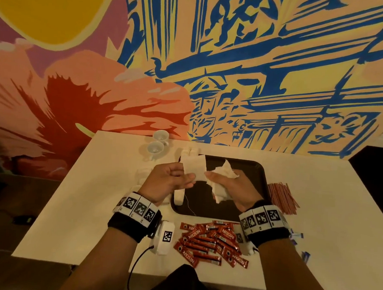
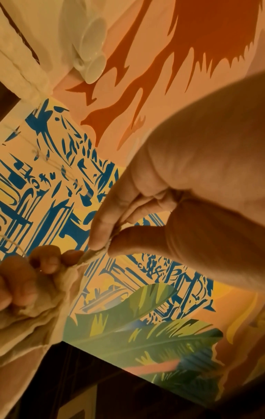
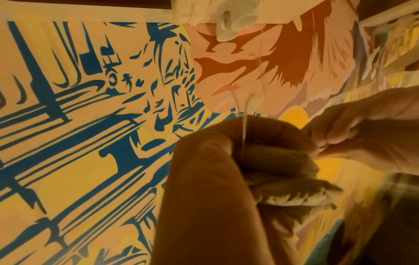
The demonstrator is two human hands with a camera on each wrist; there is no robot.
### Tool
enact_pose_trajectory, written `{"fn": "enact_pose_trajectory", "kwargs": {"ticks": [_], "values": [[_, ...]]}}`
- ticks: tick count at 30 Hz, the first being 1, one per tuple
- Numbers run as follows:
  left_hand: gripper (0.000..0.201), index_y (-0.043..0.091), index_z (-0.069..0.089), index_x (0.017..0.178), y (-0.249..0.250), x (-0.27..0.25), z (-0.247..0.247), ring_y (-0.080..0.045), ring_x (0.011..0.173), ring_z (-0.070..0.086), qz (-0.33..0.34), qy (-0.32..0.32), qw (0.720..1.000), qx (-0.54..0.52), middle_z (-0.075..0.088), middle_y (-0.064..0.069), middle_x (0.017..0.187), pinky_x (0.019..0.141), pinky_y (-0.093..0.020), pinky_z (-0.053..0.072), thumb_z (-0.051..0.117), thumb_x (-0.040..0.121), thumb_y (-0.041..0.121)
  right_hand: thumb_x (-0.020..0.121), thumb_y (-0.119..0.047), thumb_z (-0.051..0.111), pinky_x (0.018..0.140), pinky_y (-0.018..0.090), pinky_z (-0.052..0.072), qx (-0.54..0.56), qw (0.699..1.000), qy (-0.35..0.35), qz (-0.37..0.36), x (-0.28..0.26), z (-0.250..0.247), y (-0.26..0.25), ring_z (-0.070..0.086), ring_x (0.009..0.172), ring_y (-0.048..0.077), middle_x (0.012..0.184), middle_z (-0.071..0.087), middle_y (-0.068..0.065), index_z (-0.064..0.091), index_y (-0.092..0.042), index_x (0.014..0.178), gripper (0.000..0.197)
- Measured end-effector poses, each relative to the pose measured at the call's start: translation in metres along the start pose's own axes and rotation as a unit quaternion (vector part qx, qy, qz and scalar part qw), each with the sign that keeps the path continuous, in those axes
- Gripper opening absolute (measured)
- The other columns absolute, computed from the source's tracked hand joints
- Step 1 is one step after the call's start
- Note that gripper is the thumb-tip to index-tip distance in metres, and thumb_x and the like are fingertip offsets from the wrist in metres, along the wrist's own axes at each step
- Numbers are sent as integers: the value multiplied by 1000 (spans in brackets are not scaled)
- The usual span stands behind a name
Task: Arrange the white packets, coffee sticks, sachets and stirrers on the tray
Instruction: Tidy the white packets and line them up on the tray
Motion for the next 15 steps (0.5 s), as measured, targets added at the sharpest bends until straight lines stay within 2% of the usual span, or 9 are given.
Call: {"fn": "enact_pose_trajectory", "kwargs": {"ticks": [3,5,7,9,13,15], "values": [[19,-1,70,105,-2,1,-3,-26,89,73,-2,-1,1000,-2,75,-20,101,82,-30,61,71,86,-3,88,-29,79,62,29,53,2,1000,24,-2,-2,-3,3,66,69,17,72,70,3,72,-11,88,20],[19,-1,70,104,-3,3,-5,-25,89,73,-2,-5,1000,-4,75,-20,99,82,-30,61,71,86,-5,88,-33,77,60,26,52,-3,999,41,-1,-3,-7,4,67,70,15,74,71,2,74,-11,90,23],[22,-3,69,107,-6,5,-3,-26,90,73,0,-16,1000,4,74,-21,99,83,-30,60,70,85,-7,84,-41,77,61,25,53,-7,1000,23,1,-5,-6,5,68,72,13,82,74,5,75,-8,97,35],[28,-6,67,112,-9,8,1,-27,93,72,-1,-25,999,21,74,-23,102,81,-28,60,68,85,-10,80,-41,79,65,25,54,-22,1000,-9,1,-6,1,6,70,76,12,91,76,10,75,-5,103,43],[28,-8,66,112,-14,13,8,-24,87,74,-14,-23,999,25,73,-25,103,74,-24,60,69,84,-11,86,-26,82,66,31,52,-38,999,10,-15,-2,-4,8,68,72,17,82,75,10,77,-3,92,24],[24,-5,67,106,-14,16,7,-24,80,75,-25,-9,999,34,74,-25,98,70,-25,60,72,83,-9,85,-24,82,68,32,53,-37,999,21,-23,0,-10,9,69,75,18,86,76,12,77,-2,91,23]]}}
Point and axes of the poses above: each hand's wrist, its own x-axis towards the middle knuckle, its own z-axis out of the palm, y = z × x, the point moved 7 cm from there along x, towards the middle knuckle
